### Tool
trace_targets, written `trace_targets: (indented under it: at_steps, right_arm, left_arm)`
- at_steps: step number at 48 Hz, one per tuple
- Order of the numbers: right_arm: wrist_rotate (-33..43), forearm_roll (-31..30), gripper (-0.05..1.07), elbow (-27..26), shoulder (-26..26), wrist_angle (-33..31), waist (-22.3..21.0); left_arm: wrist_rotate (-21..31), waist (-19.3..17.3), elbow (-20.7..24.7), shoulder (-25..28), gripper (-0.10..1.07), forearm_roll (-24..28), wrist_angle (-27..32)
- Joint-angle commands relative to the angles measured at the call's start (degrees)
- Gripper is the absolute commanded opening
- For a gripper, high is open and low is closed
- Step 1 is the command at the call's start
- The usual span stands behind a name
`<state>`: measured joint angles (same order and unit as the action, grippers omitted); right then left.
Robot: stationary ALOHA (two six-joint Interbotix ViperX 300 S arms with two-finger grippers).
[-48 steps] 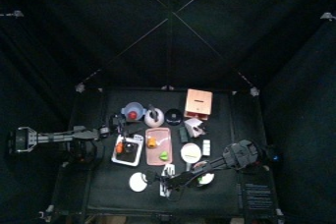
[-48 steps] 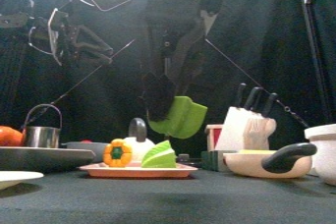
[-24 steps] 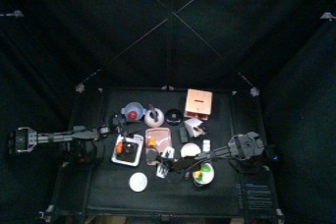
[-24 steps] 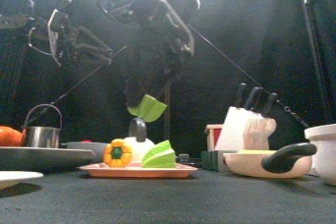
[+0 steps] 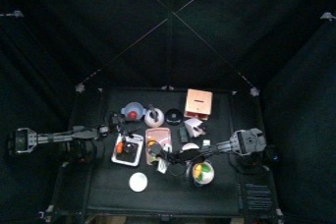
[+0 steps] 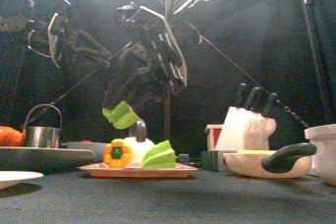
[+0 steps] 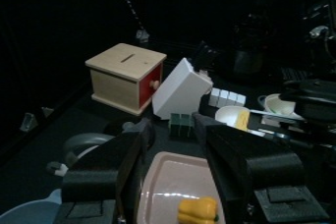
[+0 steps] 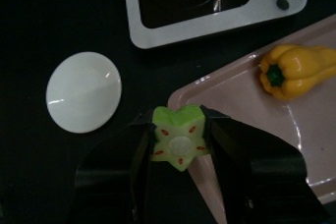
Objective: Place starfruit bottom on plate
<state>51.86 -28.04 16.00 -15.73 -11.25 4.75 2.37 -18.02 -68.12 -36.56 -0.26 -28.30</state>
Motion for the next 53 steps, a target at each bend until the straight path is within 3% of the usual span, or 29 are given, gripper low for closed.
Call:
trace_targets:
  at_steps: [1,8,21,40,53]
  right_arm:
    - [-0.1,-0.5,0.68,1.1,3.2,6.2,-2.2]
    - [0.0,-0.6,0.68,2.7,2.9,11.3,-4.4]
    - [-0.1,-0.7,0.73,2.7,2.1,11.1,-5.4]
    - [-0.1,-0.3,0.98,1.6,2.2,3.1,-5.3]
    - [-0.3,-0.9,0.98,1.1,2.5,0.7,-5.1]
  left_arm:
    - [0.0,-0.3,1.0,-0.1,0.8,0.1,-0.2]
    - [0.0,-0.3,1.1,-0.1,0.8,0.0,-0.2]
    - [0.0,-0.4,1.0,-0.1,0.8,-0.1,-0.2]
    - [0.0,-1.1,0.8,-0.1,0.8,-0.1,-0.2]
    - [0.0,-1.2,0.7,-0.1,0.8,-0.1,-0.2]
